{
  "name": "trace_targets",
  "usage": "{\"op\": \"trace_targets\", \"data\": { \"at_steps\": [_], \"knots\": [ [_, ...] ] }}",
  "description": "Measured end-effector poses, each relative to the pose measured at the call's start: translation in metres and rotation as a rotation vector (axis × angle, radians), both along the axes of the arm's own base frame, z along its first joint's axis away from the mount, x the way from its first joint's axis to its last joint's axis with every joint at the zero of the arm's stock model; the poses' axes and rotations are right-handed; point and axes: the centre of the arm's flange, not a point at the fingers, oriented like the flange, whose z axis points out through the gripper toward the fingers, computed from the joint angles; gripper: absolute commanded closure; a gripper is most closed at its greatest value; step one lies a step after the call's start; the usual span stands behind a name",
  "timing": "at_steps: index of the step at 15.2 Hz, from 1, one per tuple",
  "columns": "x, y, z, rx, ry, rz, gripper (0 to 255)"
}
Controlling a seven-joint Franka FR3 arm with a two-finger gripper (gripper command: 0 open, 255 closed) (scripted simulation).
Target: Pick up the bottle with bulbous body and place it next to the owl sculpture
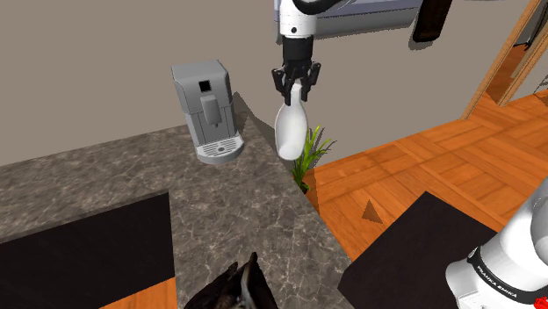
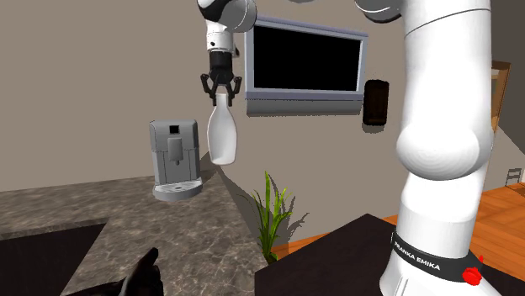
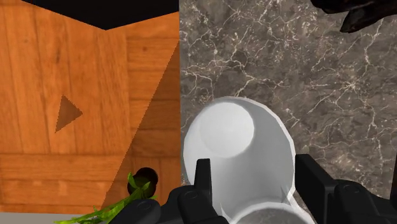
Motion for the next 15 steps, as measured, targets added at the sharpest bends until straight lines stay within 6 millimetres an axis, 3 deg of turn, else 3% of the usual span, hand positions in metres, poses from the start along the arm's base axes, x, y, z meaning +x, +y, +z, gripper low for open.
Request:
{"op": "trace_targets", "data": {
  "at_steps": [15],
  "knots": [
    [-0.165, 0.109, 0.004, -0.001, 0.000, 0.000, 255]
  ]
}}
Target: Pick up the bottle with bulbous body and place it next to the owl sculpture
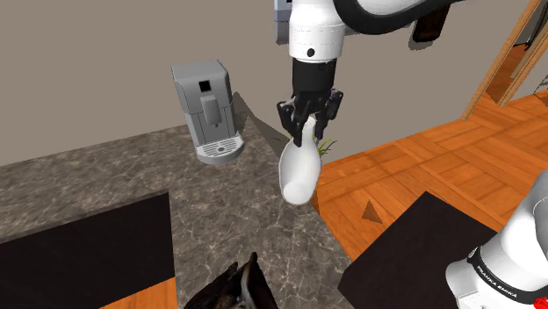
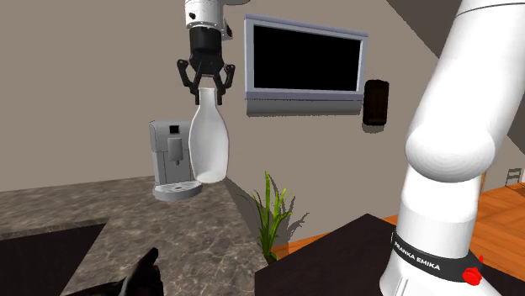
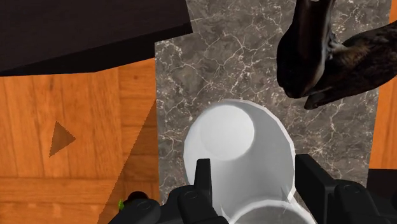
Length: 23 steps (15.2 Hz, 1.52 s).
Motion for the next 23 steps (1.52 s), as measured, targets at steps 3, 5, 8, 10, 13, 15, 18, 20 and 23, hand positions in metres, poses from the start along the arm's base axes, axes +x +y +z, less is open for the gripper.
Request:
{"op": "trace_targets", "data": {
  "at_steps": [3, 5, 8, 10, 13, 15, 18, 20, 23],
  "knots": [
    [-0.029, 0.025, -0.002, 0.000, 0.000, 0.000, 255],
    [-0.053, 0.039, -0.002, 0.000, 0.000, 0.000, 255],
    [-0.085, 0.063, -0.001, 0.000, 0.000, 0.000, 255],
    [-0.105, 0.079, 0.001, 0.000, 0.000, 0.000, 255],
    [-0.139, 0.102, -0.001, 0.000, 0.000, 0.000, 255],
    [-0.162, 0.118, -0.003, -0.001, 0.000, 0.000, 255],
    [-0.195, 0.137, 0.001, 0.000, 0.000, 0.000, 255],
    [-0.217, 0.151, 0.002, 0.000, 0.000, 0.000, 255],
    [-0.238, 0.167, -0.007, -0.001, 0.000, 0.000, 255]
  ]
}}
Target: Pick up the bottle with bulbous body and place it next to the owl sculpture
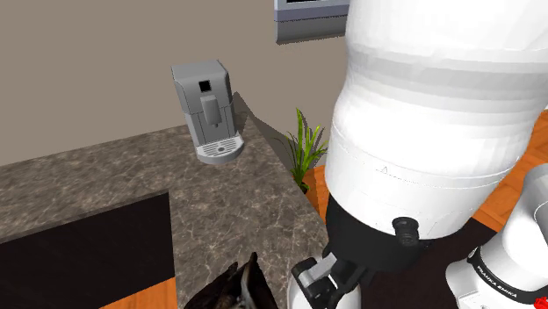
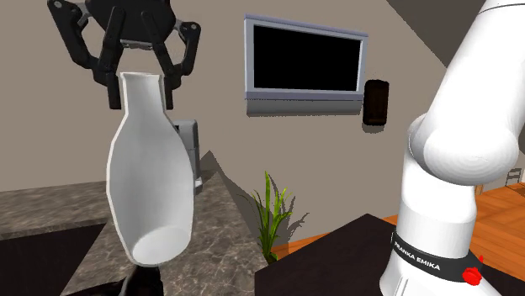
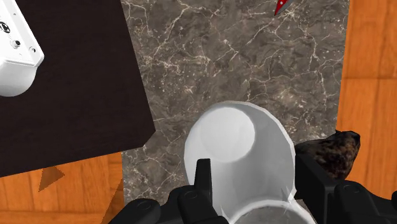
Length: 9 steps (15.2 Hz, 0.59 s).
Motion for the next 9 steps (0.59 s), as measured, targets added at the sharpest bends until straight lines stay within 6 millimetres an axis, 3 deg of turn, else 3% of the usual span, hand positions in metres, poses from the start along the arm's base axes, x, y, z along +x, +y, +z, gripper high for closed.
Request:
{"op": "trace_targets", "data": {
  "at_steps": [9],
  "knots": [
    [-0.002, 0.002, -0.046, 0.000, 0.000, -0.001, 255]
  ]
}}
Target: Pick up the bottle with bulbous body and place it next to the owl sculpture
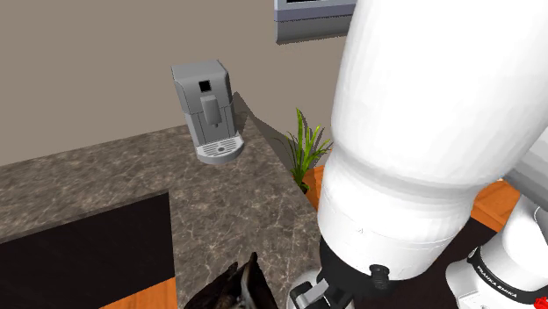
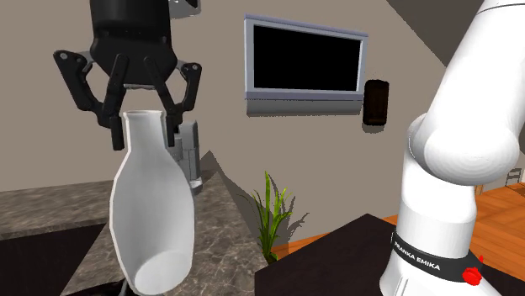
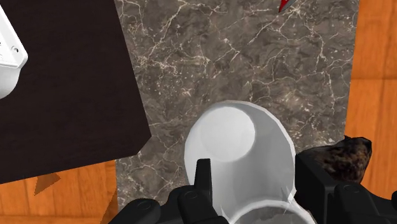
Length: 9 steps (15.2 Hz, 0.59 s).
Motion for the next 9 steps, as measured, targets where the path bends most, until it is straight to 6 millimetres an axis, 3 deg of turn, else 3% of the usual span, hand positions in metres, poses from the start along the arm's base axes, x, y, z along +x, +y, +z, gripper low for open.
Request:
{"op": "trace_targets", "data": {
  "at_steps": [9],
  "knots": [
    [0.000, 0.000, -0.047, 0.000, 0.000, 0.000, 255]
  ]
}}
